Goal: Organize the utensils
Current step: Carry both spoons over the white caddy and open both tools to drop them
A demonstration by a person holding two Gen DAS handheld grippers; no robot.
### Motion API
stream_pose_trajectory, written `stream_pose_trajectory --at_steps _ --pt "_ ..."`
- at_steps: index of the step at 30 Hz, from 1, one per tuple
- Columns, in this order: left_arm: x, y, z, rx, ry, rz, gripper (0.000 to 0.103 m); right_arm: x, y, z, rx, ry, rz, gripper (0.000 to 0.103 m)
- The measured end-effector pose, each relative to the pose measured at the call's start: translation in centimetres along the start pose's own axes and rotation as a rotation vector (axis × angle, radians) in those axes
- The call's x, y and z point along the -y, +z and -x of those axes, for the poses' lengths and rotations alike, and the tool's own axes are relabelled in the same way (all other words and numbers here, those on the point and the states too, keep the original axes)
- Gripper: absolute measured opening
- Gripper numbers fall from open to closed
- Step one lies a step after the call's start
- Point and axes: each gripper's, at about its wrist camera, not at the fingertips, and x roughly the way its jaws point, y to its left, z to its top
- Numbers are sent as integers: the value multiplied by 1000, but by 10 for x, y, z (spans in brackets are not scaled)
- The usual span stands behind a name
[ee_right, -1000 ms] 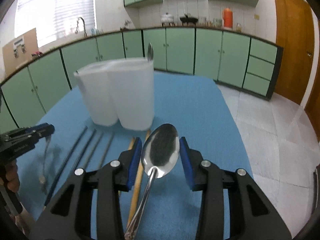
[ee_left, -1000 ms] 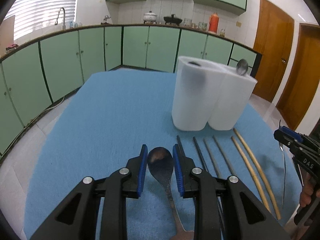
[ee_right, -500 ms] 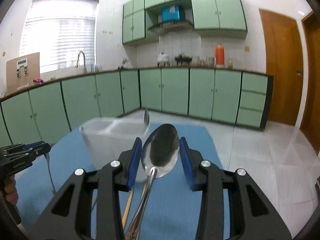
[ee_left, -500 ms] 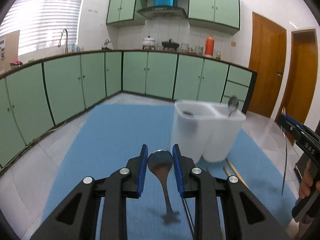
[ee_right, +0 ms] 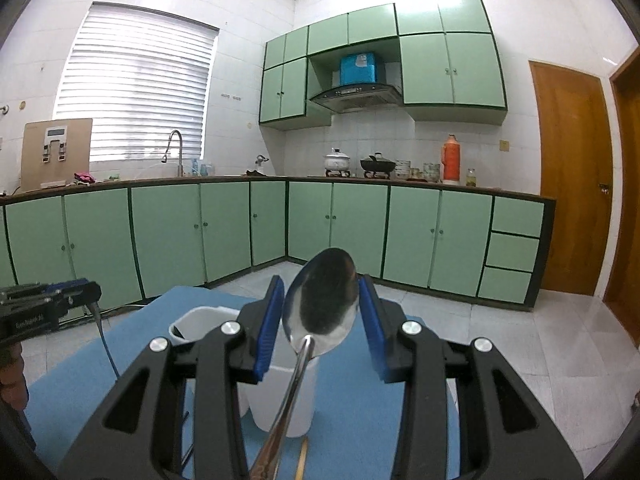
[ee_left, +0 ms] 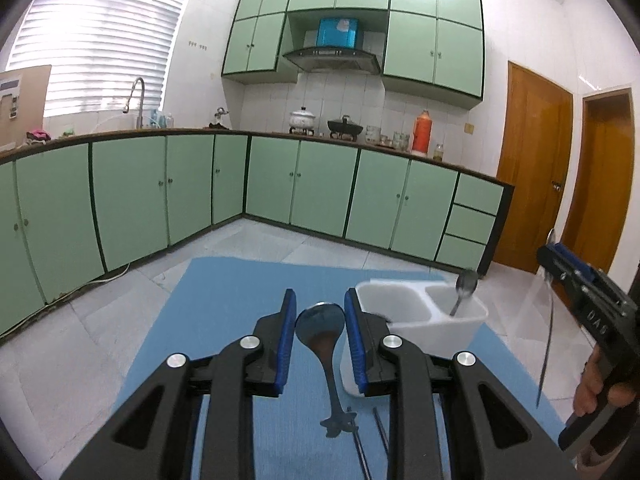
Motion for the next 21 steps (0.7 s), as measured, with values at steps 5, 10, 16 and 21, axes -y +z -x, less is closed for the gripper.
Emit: stream_pose_trajectory --at_steps 5,10,16,21 --pt "4 24 5 51 -13 -8 24 1 17 -7 49 2 -10 37" --pt "15 50 3 101 -22 -34 24 3 34 -22 101 -22 -21 37" --pt "31 85 -2 163 -56 -47 24 3 43 -50 137 -86 -19 37" --pt "45 97 -23 170 -73 -65 24 2 39 -79 147 -155 -19 37"
